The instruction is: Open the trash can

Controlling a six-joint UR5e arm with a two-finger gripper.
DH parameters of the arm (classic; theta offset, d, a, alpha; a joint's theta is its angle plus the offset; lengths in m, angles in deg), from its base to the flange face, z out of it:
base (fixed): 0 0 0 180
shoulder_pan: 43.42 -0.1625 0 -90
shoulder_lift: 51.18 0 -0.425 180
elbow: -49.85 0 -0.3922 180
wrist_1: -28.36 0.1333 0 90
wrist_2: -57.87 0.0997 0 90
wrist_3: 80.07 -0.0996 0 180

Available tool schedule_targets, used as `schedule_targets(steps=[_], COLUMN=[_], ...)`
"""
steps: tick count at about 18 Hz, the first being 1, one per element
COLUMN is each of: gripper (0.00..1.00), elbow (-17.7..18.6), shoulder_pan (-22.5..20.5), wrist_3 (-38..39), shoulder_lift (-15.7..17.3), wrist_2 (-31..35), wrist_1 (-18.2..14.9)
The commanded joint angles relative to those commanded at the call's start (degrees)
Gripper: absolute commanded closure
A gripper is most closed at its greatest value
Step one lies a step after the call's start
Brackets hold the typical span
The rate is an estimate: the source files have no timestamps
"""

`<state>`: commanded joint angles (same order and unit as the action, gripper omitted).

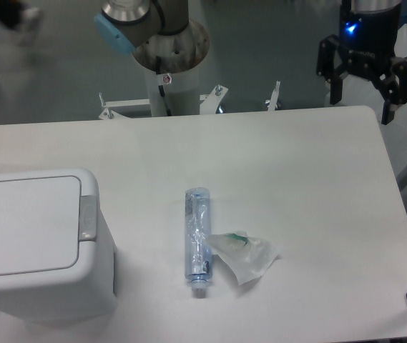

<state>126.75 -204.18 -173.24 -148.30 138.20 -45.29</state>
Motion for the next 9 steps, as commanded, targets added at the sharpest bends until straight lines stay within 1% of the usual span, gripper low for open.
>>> schedule_targets(steps=[3,5,9], gripper=[0.0,0.0,0.0], elbow=[0.0,0.0,0.0], shoulder_pan=[0.1,0.8,5.4], wrist_3=[0.5,3.0,16.4], shoulder_lift=[0.1,0.4,0.6], wrist_2=[-0.1,-0.5,-0.4], wrist_1=[-0.1,-0.1,0.0])
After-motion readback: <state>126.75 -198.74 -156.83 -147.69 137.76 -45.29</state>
